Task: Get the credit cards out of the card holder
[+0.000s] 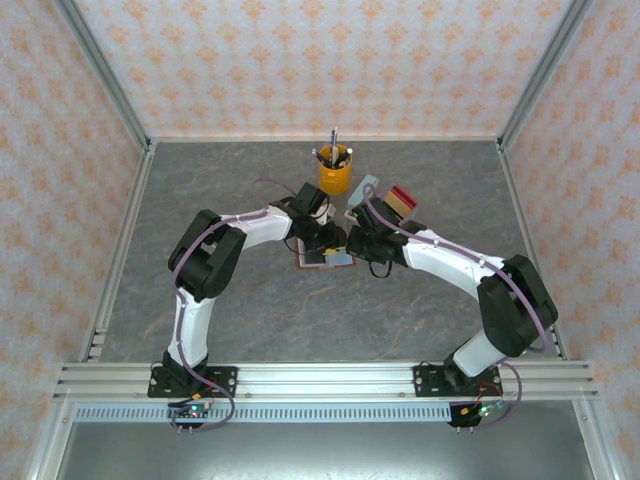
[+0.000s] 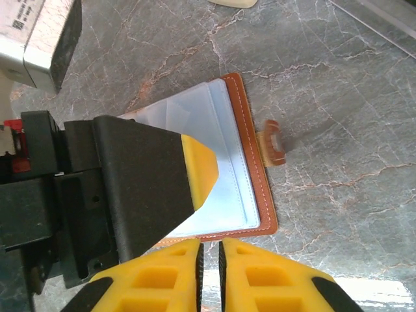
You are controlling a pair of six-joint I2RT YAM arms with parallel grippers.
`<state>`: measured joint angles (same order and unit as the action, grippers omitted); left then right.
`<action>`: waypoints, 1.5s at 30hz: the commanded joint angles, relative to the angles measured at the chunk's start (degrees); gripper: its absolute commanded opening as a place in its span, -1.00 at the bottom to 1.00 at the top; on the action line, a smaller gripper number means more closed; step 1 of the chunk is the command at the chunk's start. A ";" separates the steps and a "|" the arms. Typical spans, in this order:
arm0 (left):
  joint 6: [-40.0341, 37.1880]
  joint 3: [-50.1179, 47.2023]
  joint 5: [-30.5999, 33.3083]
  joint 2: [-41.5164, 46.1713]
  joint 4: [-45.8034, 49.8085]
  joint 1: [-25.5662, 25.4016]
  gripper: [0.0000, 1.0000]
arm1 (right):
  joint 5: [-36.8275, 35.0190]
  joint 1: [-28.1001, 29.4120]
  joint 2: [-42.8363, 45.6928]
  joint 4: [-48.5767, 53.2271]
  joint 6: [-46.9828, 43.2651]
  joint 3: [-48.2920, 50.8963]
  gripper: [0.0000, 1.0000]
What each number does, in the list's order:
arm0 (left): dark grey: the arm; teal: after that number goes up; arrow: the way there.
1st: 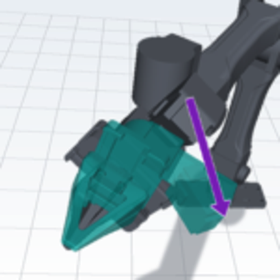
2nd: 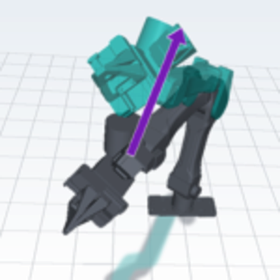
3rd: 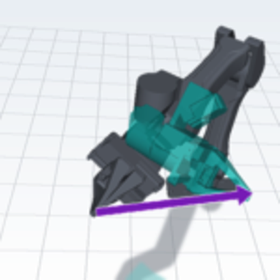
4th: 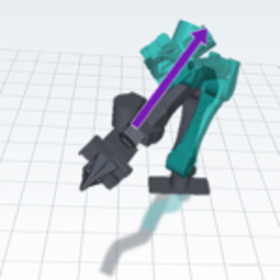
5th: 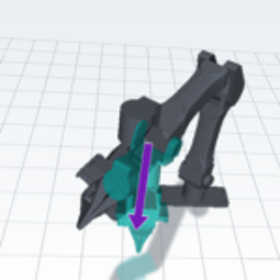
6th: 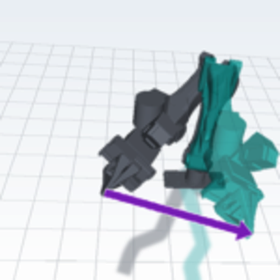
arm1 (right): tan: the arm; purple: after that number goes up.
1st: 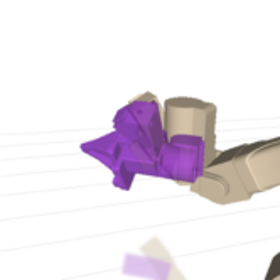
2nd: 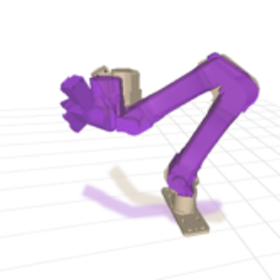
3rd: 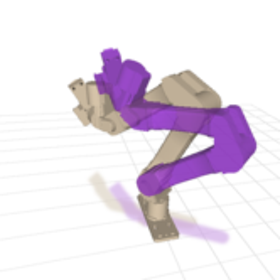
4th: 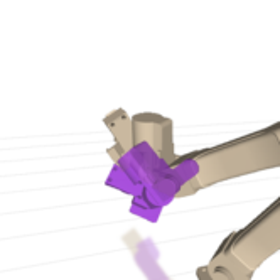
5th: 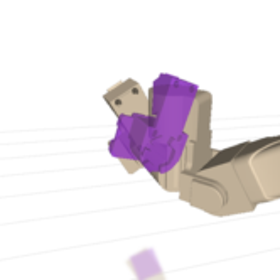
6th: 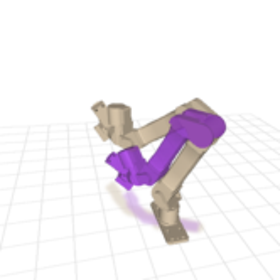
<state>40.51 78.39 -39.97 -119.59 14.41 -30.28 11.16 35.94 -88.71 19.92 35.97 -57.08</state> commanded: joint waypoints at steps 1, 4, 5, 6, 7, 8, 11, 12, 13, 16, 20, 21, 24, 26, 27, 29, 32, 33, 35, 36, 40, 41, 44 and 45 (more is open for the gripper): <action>-0.85 1.79 2.55 -0.57 4.03 -0.26 -0.49 | -0.73 0.00 -0.25 -1.53 0.60 -0.44 -0.68; -3.28 3.47 4.49 0.50 8.94 -0.28 -0.63 | 0.73 -0.08 -1.35 -2.37 0.76 -1.24 -0.69; -3.84 3.61 4.83 1.35 9.79 -0.27 -0.66 | 2.06 -0.40 -1.94 -2.92 1.07 -1.66 -0.70; -4.30 3.82 5.10 2.17 10.71 -0.13 -0.68 | 3.58 -0.65 -2.31 -3.52 1.44 -1.95 -0.72; -4.99 4.04 5.67 3.10 11.95 -0.17 -0.70 | 4.89 -0.86 -2.84 -4.27 1.98 -2.36 -0.72; -5.47 4.14 6.42 4.12 13.27 0.01 -0.73 | 5.78 -0.88 -3.43 -5.02 2.38 -2.71 -0.73; -6.38 3.42 8.25 6.72 15.78 0.80 -0.83 | 9.42 -0.92 -6.43 -5.97 2.34 -5.17 -0.73; -6.50 2.83 8.41 7.47 16.14 1.21 -0.88 | 11.13 -0.96 -7.82 -5.56 1.86 -6.58 -0.73; -6.67 2.14 8.41 8.27 16.55 1.80 -0.94 | 13.33 -0.96 -9.60 -4.98 1.21 -8.27 -0.73; -6.23 -0.46 9.29 10.65 17.60 3.30 -0.97 | 17.11 -0.96 -13.78 -2.97 0.01 -12.11 -0.73; -5.15 -4.76 12.40 15.20 17.72 6.16 -0.98 | 17.82 -1.39 -17.76 -0.56 -2.30 -15.80 -0.73; -4.66 -5.86 12.62 15.94 17.23 6.81 -0.97 | 18.27 -1.49 -18.70 -0.15 -2.78 -16.68 -0.73; -2.98 -8.86 12.87 17.67 15.38 8.68 -0.95 | 19.12 -1.75 -22.16 2.56 -4.52 -19.97 -0.70; -1.92 -10.28 13.11 18.20 14.54 9.48 -0.90 | 18.71 -1.84 -23.66 3.40 -5.23 -20.94 -0.66; -1.40 -10.74 13.32 18.38 14.25 9.77 -0.87 | 18.45 -1.84 -24.19 3.66 -5.58 -21.19 -0.65; -0.34 -11.95 13.51 18.44 13.05 10.13 -0.76 | 17.60 -1.93 -25.51 4.96 -6.47 -22.28 -0.64; 1.03 -12.82 12.78 18.04 11.21 10.24 -0.66 | 17.10 -1.93 -27.75 6.88 -7.63 -23.89 -0.63; 1.26 -12.90 12.44 17.84 10.93 10.24 -0.64 | 16.99 -1.93 -28.26 7.29 -7.71 -24.18 -0.65; 1.79 -13.35 11.70 17.47 10.06 10.20 -0.61 | 18.19 -1.93 -29.01 7.11 -7.47 -24.18 -0.65; 2.06 -13.71 11.45 17.46 9.41 10.24 -0.60 | 18.81 -1.93 -29.13 6.85 -7.14 -23.92 -0.65; 2.88 -15.23 10.09 17.96 7.09 10.24 -0.60 | 22.34 -1.93 -28.80 4.32 -5.38 -21.77 -0.66; 2.91 -15.62 10.00 18.15 6.74 10.24 -0.60 | 23.44 -1.84 -28.43 3.27 -4.65 -21.10 -0.66; 2.73 -16.56 9.14 18.43 5.80 10.24 -0.61 | 26.53 -1.62 -27.53 0.26 -2.50 -18.83 -0.69; 2.73 -16.68 8.40 18.30 5.27 10.17 -0.62 | 27.31 -1.58 -27.34 -0.59 -1.72 -18.29 -0.71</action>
<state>42.44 62.54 -29.98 -102.37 22.06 -20.25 35.09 34.17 -117.16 21.12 31.51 -77.71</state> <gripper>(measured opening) 0.192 0.151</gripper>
